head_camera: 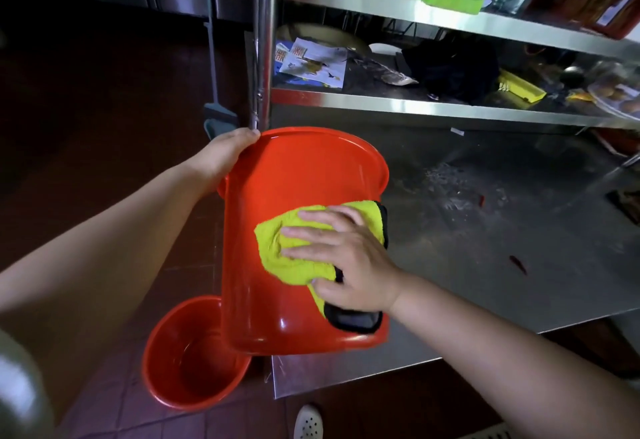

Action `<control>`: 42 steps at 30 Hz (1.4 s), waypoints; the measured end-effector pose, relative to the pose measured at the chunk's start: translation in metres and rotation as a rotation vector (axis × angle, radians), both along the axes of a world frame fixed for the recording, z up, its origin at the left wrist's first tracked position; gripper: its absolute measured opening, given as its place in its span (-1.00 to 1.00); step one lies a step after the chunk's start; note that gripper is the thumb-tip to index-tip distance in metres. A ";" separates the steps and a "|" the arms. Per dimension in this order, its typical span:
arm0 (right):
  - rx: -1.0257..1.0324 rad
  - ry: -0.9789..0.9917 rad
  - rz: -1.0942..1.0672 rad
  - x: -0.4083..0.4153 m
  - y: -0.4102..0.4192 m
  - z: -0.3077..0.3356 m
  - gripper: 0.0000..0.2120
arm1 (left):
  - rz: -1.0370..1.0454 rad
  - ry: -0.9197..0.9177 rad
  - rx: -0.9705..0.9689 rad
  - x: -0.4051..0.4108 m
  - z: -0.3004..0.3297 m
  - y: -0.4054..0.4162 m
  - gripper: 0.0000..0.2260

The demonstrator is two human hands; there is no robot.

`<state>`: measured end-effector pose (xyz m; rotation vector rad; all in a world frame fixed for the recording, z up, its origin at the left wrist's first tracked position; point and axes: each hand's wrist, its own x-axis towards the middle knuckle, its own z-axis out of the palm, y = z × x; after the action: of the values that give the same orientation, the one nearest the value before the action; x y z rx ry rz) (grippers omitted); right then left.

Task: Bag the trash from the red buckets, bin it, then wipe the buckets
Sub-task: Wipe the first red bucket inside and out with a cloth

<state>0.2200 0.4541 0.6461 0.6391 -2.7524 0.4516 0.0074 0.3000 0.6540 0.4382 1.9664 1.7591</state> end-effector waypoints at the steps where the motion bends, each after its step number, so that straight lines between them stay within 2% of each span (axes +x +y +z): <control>1: -0.016 0.013 -0.037 -0.013 0.006 0.003 -0.57 | 0.021 -0.019 0.007 -0.002 -0.001 0.000 -0.80; 7: -0.257 -0.035 -0.310 -0.089 0.042 0.021 -0.57 | 0.139 -0.109 -0.047 -0.008 -0.006 -0.005 -0.79; 10: -0.267 -0.049 -0.316 -0.096 0.043 0.018 -0.58 | 0.178 -0.103 -0.082 -0.008 -0.007 -0.007 -0.77; 12: -0.264 -0.050 -0.317 -0.091 0.040 0.016 -0.58 | 0.192 0.025 -0.142 -0.010 0.000 -0.001 -0.77; 14: -0.250 -0.052 -0.320 -0.080 0.033 0.016 -0.57 | 0.118 0.248 -0.235 -0.012 0.014 0.016 -0.76; 17: -0.118 -0.023 -0.248 -0.052 0.011 0.018 -0.56 | -0.057 0.554 -0.533 -0.004 0.036 0.050 -0.59; 20: 0.016 -0.022 -0.110 -0.008 -0.008 0.006 -0.53 | -0.069 0.743 -0.781 0.002 0.041 0.063 -0.51; 23: 0.013 -0.061 0.018 0.034 -0.017 -0.009 -0.53 | -0.012 0.688 -0.770 0.002 0.037 0.050 -0.51; 28: -0.031 -0.049 0.108 0.039 -0.017 -0.013 -0.58 | 0.046 0.455 -0.572 0.003 0.037 0.039 -0.52; 33: -0.199 0.016 -0.095 -0.020 0.013 0.008 -0.58 | 0.016 0.326 -0.418 0.007 0.031 0.042 -0.57; 36: -0.288 0.014 -0.265 -0.056 0.040 0.025 -0.60 | 0.035 0.340 -0.396 0.015 0.026 0.049 -0.52; 42: -0.329 -0.063 -0.317 -0.062 0.050 0.026 -0.61 | 0.034 0.270 -0.290 0.023 0.022 0.050 -0.52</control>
<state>0.1581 0.5043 0.6723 0.1083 -2.6778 0.8319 0.0302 0.3496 0.6760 0.5673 2.3852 1.4616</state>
